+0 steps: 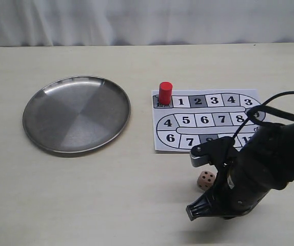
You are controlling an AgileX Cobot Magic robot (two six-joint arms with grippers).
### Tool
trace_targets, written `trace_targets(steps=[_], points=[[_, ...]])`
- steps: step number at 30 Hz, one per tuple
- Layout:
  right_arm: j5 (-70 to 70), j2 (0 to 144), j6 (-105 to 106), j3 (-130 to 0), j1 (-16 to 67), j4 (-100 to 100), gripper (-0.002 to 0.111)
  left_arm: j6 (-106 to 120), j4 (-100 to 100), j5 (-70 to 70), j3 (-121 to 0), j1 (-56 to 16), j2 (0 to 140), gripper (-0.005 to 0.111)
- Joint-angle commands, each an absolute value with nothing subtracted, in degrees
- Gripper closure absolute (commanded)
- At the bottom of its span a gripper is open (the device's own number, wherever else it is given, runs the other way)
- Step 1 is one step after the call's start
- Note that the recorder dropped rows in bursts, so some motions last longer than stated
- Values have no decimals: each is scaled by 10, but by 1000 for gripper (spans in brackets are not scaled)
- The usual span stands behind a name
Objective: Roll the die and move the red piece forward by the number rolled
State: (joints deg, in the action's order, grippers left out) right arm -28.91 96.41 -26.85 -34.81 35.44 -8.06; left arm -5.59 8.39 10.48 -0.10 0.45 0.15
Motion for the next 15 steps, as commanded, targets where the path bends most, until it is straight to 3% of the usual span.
trace_targets(steps=[1,15], points=[[-259,981,-265,-341,355,-79,104,-56,83,99,0,0,0,107],[-274,940,-265,-341,355,-82,104,-56,83,99,0,0,0,107]])
